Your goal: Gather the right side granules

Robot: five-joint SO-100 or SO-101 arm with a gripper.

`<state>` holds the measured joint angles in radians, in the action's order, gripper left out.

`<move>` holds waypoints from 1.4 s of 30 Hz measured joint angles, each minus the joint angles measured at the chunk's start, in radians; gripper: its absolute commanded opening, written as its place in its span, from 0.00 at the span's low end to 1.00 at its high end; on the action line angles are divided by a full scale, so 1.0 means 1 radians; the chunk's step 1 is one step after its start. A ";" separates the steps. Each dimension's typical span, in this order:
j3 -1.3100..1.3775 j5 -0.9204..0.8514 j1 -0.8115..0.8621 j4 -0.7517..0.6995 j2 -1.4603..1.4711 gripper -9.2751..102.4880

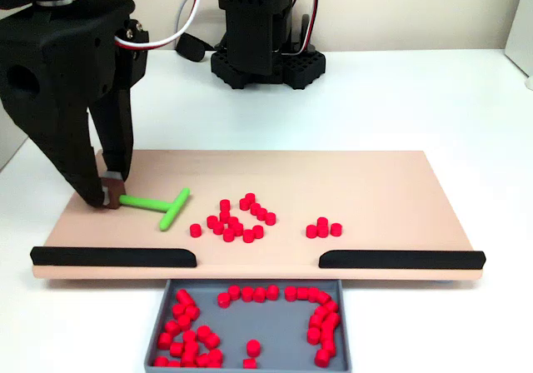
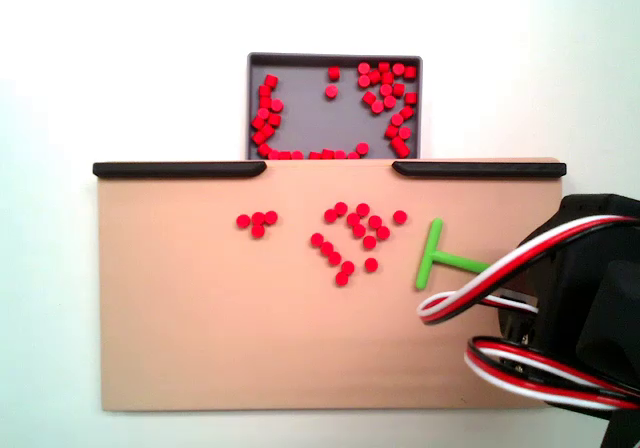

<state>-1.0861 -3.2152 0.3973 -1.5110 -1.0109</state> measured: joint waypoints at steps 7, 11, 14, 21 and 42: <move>0.038 0.000 -0.028 -0.003 0.031 0.08; 0.040 0.000 -0.049 0.003 0.031 0.08; 0.040 0.000 -0.067 0.005 0.031 0.08; 0.040 0.000 -0.092 0.003 0.031 0.08; 0.031 0.000 -0.160 -0.005 0.029 0.08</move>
<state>-1.0554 -3.2152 0.2378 -1.5156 -0.9817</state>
